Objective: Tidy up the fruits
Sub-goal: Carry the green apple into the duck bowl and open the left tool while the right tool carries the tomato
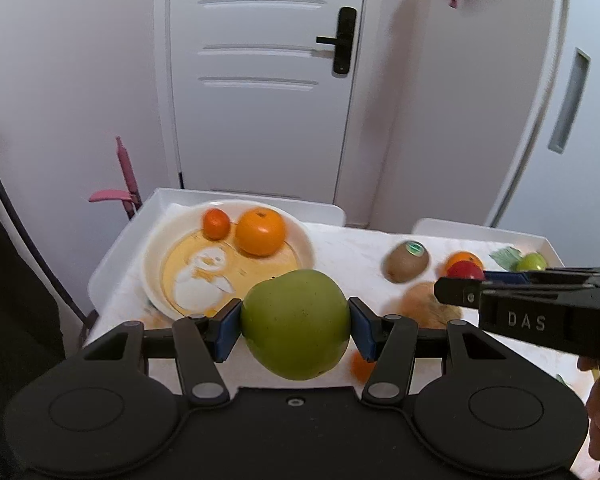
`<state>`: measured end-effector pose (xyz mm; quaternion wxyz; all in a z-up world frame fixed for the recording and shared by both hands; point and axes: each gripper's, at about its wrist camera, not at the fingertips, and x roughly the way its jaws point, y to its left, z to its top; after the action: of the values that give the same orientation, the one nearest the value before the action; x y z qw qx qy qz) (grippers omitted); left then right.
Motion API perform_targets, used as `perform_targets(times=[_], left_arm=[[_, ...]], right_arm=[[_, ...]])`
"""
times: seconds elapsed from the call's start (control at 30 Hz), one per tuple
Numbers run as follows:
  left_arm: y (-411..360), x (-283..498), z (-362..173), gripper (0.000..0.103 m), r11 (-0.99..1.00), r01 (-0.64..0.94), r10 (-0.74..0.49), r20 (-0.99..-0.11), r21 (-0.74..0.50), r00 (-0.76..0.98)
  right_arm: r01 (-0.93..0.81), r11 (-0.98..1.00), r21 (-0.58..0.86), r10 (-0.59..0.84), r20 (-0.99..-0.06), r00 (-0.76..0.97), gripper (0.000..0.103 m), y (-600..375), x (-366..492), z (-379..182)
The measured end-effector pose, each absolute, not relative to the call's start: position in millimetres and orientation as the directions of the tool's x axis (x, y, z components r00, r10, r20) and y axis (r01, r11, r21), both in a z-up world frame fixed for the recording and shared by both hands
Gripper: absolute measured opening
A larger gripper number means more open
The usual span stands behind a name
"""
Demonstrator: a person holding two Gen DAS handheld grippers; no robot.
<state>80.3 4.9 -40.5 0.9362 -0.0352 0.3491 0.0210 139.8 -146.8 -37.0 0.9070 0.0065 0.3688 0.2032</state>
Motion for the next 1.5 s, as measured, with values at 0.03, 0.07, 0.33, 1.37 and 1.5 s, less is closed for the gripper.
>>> perform_targets(times=[0.03, 0.07, 0.33, 1.37, 1.5], left_arm=[[12, 84, -39, 0.06, 0.997, -0.064, 0.015, -0.655, -0.051, 0.756], [18, 88, -38, 0.06, 0.997, -0.063, 0.015, -0.655, -0.05, 0.756], [66, 126, -38, 0.06, 0.998, -0.048, 0.006, -0.668, -0.045, 0.745], [122, 235, -116, 0.06, 0.994, 0.105, -0.055, -0.765, 0.016, 0.641], [122, 236, -118, 0.061, 0.995, 0.102, -0.055, -0.773, 0.012, 0.632]], right_arm=[[-0.364, 0.917, 0.163, 0.374, -0.667, 0.644, 0.045, -141, 142, -36], [-0.363, 0.917, 0.163, 0.373, -0.669, 0.643, 0.045, -135, 145, -35], [-0.339, 0.926, 0.163, 0.354, -0.684, 0.637, 0.045, -87, 174, -34], [-0.188, 0.974, 0.125, 0.217, -0.754, 0.62, 0.045, -26, 236, -77], [-0.192, 0.975, 0.114, 0.211, -0.754, 0.623, 0.045, -27, 236, -74]])
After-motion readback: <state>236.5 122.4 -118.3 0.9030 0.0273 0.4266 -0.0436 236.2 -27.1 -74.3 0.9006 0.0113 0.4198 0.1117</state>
